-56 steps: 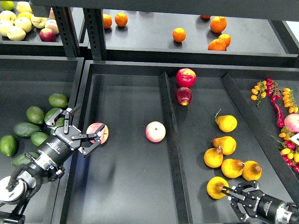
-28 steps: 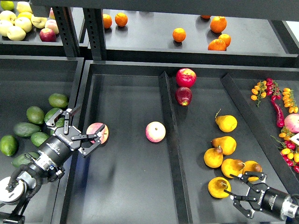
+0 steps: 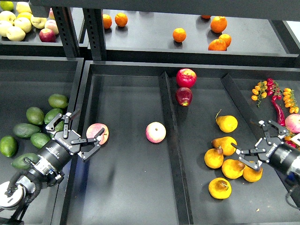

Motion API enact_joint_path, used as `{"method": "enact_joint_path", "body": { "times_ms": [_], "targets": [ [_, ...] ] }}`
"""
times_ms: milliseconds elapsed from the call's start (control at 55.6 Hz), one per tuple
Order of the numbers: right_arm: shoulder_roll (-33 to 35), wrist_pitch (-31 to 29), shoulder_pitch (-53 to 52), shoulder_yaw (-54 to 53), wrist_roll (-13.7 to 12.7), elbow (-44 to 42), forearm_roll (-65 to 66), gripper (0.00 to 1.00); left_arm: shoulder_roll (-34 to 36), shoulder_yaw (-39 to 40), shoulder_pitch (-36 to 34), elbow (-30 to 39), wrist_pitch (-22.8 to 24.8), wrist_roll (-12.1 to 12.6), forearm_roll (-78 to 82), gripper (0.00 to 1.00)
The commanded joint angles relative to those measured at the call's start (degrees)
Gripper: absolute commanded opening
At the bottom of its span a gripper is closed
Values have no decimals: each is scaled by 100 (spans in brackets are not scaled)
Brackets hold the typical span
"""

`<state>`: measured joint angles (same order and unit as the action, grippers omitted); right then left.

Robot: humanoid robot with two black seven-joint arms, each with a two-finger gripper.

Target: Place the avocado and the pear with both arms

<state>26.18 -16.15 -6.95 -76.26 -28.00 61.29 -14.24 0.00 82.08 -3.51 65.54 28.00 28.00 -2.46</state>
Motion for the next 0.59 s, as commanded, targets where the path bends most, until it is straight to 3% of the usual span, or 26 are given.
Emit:
{"method": "enact_joint_path", "body": {
  "times_ms": [0, 180, 431, 575],
  "targets": [
    [-718, 384, -272, -363, 0, -161, 27, 99, 0, -8, 43, 3, 0, 0, -9, 99],
    [-1176, 384, -413, -513, 0, -337, 9, 99, 0, -8, 123, 11, 0, 0, -9, 99],
    [-2572, 305, -378, -1031, 0, -372, 18, 99, 0, -43, 167, 11, 0, 0, -9, 99],
    [-2618, -27, -97, -1146, 0, -390, 18, 99, 0, -87, 351, -6, 0, 0, -26, 99]
  ]
}}
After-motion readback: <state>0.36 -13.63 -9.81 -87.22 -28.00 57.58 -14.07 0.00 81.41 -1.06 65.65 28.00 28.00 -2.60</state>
